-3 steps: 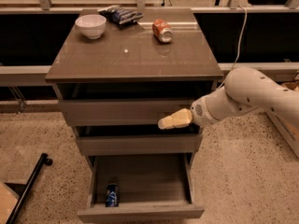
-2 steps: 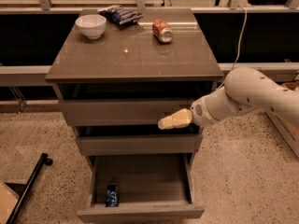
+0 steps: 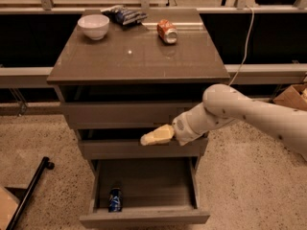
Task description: Pick pepsi can from bottom drawer and place on counter
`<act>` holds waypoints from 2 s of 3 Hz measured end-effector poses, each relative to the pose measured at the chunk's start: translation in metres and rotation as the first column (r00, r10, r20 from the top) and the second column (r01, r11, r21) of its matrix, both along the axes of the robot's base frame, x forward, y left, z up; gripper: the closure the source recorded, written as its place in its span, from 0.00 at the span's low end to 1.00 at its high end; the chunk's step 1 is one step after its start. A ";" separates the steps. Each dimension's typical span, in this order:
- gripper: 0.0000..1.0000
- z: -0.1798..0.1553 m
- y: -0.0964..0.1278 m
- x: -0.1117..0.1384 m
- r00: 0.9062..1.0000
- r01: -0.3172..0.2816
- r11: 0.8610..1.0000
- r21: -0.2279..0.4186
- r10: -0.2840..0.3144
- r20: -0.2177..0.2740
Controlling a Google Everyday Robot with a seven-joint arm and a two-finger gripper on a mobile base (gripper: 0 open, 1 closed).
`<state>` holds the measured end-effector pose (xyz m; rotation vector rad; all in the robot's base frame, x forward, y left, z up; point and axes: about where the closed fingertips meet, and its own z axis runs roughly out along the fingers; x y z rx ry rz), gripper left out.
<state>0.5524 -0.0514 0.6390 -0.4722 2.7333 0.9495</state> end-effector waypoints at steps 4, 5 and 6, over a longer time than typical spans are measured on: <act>0.00 -0.146 0.110 -0.017 0.979 -0.074 0.997 -0.034 0.066 -0.192; 0.00 -0.146 0.110 -0.017 0.979 -0.074 0.997 -0.034 0.066 -0.192; 0.00 -0.183 0.140 -0.011 0.969 -0.083 0.996 -0.037 0.072 -0.234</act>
Offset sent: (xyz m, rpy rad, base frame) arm -0.0124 0.1157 -0.1524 -0.0399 0.2377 0.0890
